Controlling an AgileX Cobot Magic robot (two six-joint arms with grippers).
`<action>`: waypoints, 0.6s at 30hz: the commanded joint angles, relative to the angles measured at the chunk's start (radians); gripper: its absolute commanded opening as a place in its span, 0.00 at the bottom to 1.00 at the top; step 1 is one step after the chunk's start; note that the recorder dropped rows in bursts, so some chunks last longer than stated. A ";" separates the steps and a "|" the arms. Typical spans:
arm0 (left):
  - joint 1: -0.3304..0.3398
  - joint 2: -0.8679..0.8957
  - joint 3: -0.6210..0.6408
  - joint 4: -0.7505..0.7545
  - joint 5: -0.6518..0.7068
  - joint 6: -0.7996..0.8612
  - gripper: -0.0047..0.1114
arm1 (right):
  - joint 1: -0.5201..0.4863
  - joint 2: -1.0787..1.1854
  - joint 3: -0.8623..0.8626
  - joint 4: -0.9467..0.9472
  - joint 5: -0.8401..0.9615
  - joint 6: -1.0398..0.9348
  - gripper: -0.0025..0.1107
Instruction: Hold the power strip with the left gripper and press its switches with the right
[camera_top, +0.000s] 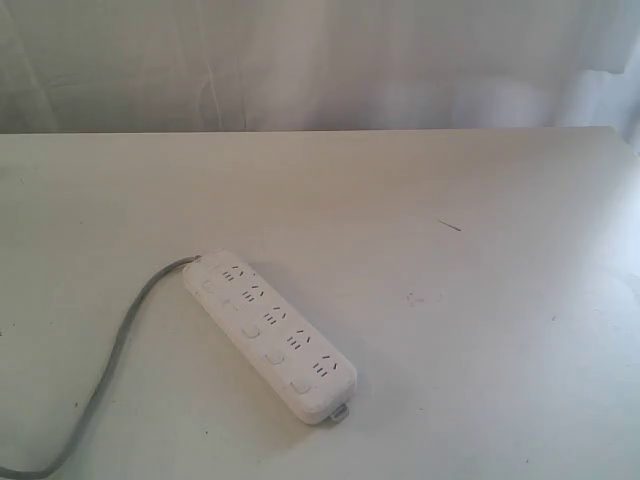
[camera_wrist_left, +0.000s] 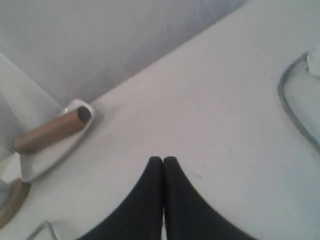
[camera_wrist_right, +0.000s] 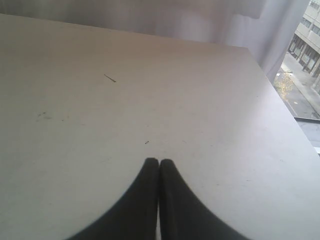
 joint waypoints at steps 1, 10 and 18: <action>-0.005 -0.004 0.002 0.003 -0.174 0.004 0.04 | -0.009 -0.007 0.001 -0.005 -0.015 -0.003 0.02; -0.005 -0.004 0.002 -0.012 -0.586 -0.564 0.04 | -0.009 -0.007 0.001 -0.005 -0.015 -0.003 0.02; -0.005 -0.004 0.002 -0.001 -0.901 -1.061 0.04 | -0.009 -0.007 0.001 -0.003 -0.015 -0.003 0.02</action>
